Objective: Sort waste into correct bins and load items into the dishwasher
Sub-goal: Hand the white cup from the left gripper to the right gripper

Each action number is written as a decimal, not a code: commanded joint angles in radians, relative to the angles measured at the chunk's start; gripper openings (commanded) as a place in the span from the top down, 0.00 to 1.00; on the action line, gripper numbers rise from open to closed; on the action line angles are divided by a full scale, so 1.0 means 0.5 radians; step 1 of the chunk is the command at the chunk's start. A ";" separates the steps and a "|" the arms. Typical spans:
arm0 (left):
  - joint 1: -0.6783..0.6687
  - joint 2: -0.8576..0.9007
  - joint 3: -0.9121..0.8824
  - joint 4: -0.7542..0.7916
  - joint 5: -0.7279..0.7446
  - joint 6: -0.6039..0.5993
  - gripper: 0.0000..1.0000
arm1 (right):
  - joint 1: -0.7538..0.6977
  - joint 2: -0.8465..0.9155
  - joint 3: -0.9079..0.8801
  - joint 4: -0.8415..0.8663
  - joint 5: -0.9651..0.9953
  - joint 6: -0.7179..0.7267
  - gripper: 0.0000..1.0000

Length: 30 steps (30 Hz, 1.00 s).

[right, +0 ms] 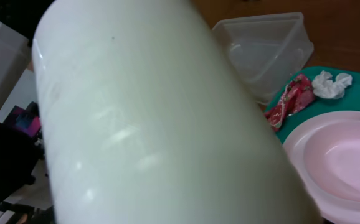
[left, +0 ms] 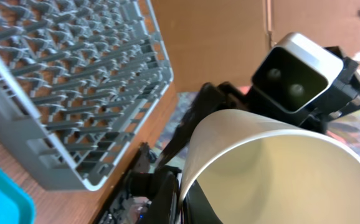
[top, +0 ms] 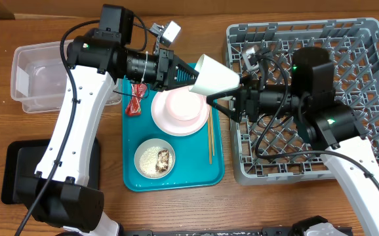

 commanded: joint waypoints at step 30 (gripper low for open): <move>-0.052 -0.014 0.030 0.063 0.318 0.031 0.96 | -0.085 -0.012 0.050 0.523 -0.419 0.205 0.26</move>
